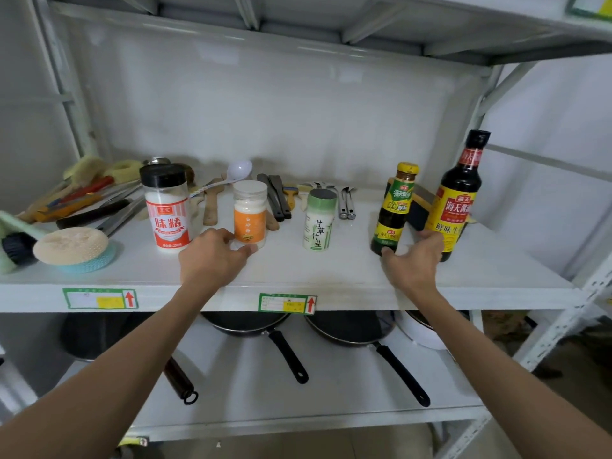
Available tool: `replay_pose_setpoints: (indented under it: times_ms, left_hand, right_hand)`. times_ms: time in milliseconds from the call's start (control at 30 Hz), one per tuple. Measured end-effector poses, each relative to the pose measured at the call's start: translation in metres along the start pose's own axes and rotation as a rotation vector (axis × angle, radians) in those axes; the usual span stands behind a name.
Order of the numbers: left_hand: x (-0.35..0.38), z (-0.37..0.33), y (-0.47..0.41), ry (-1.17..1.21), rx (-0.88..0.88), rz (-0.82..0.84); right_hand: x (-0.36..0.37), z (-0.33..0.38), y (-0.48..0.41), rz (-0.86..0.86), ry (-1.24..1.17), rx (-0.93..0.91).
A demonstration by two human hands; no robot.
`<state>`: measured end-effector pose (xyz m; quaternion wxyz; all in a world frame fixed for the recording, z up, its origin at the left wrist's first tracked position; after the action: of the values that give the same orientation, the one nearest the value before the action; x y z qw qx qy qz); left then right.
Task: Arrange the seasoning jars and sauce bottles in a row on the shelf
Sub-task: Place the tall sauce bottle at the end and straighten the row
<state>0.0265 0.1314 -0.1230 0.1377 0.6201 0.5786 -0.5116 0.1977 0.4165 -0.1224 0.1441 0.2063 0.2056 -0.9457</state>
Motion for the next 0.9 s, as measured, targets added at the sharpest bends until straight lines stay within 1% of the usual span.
replay_pose_setpoints:
  times_ms: [100,167,233,333,567,700,833,900]
  left_hand:
    - [0.0,0.0,0.001,0.01,0.0,0.011]
    - [-0.001,0.0,0.001,0.013,-0.002,0.018]
    - [-0.001,0.0,0.001,0.008,-0.004,0.022]
    - [-0.001,0.001,0.001,0.007,-0.011,0.021]
    - [-0.003,-0.002,0.003,0.016,-0.019,0.024]
    - [-0.005,-0.004,0.003,0.007,-0.012,0.036]
    - [-0.003,-0.002,0.003,0.013,-0.013,0.038]
    - [-0.001,-0.002,0.002,0.016,-0.007,0.03]
  right_hand:
    - [0.003,-0.005,-0.013,0.174,-0.016,0.091]
    - [0.006,-0.005,-0.02,0.22,0.018,0.077]
    - [0.01,-0.004,-0.023,0.211,0.025,0.04]
    - [0.011,-0.004,-0.022,0.204,0.022,0.03]
    - [0.005,-0.005,-0.018,0.297,0.022,-0.02]
    - [0.004,-0.005,-0.015,0.299,0.004,-0.014]
    - [-0.002,-0.008,-0.015,0.345,-0.019,0.04]
    - [-0.012,-0.014,-0.016,0.325,0.009,0.025]
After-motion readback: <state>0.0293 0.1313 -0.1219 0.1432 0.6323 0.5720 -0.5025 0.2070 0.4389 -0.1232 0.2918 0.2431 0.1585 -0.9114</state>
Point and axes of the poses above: each hand's wrist, its own y-axis away from the middle knuckle, its own x-axis out of the palm, z = x × y, the point moved 2 cm from there along -y, towards the middle knuckle, and after that the axes turned 6 degrees about x, right-handed, at the moved point
